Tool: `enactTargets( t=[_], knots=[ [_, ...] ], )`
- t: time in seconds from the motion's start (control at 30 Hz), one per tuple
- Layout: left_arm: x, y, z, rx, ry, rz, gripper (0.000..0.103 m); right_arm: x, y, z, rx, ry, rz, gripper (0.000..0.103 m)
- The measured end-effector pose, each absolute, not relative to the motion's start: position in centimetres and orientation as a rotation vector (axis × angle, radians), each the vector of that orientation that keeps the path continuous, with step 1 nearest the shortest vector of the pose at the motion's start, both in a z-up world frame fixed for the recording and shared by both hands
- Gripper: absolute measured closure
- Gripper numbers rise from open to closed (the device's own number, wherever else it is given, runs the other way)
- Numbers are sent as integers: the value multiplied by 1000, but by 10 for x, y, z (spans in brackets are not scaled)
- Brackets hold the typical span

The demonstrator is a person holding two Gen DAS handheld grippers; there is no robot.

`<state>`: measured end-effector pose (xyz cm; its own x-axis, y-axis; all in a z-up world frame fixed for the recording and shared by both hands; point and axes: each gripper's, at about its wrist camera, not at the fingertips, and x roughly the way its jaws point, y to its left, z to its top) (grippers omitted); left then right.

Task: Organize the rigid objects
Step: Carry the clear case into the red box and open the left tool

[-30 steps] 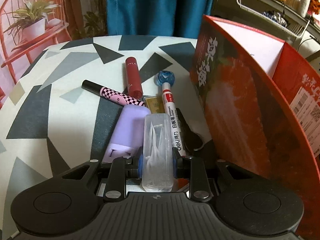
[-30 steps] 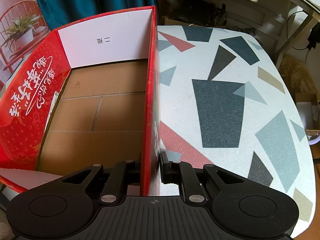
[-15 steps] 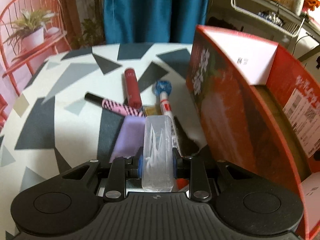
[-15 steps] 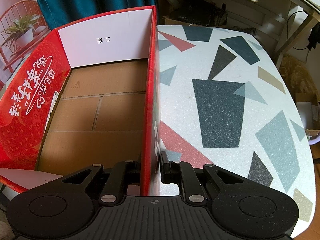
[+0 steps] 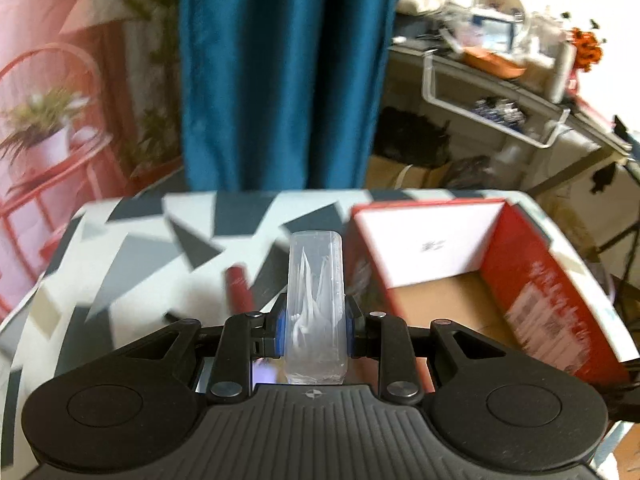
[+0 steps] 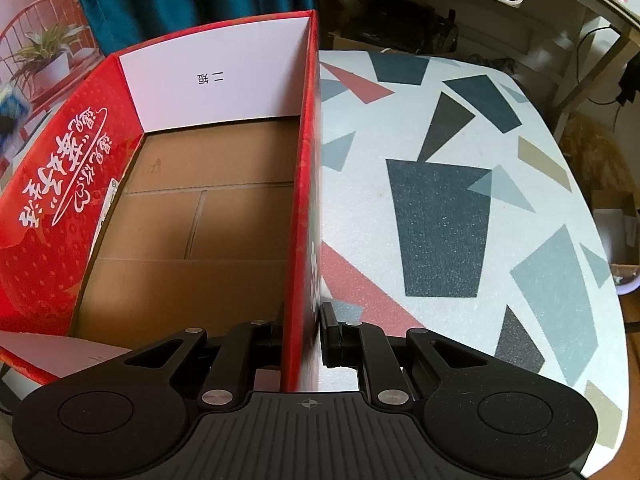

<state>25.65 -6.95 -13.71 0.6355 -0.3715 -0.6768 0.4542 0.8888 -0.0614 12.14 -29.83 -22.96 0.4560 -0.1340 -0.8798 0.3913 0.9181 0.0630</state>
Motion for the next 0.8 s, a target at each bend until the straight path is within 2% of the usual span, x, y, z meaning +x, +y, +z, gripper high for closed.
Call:
enactTargets(
  t=[0.17, 0.4, 0.8],
  knots=[
    [255, -106, -133, 125, 723, -615, 75, 121, -299, -230, 277, 1053, -329, 91],
    [262, -157, -156, 211, 756, -657, 75, 122, -299, -230, 276, 1056, -324, 90],
    [293, -179, -189, 297, 796, -630, 75, 122, -299, -230, 277, 1051, -315, 89]
  ],
)
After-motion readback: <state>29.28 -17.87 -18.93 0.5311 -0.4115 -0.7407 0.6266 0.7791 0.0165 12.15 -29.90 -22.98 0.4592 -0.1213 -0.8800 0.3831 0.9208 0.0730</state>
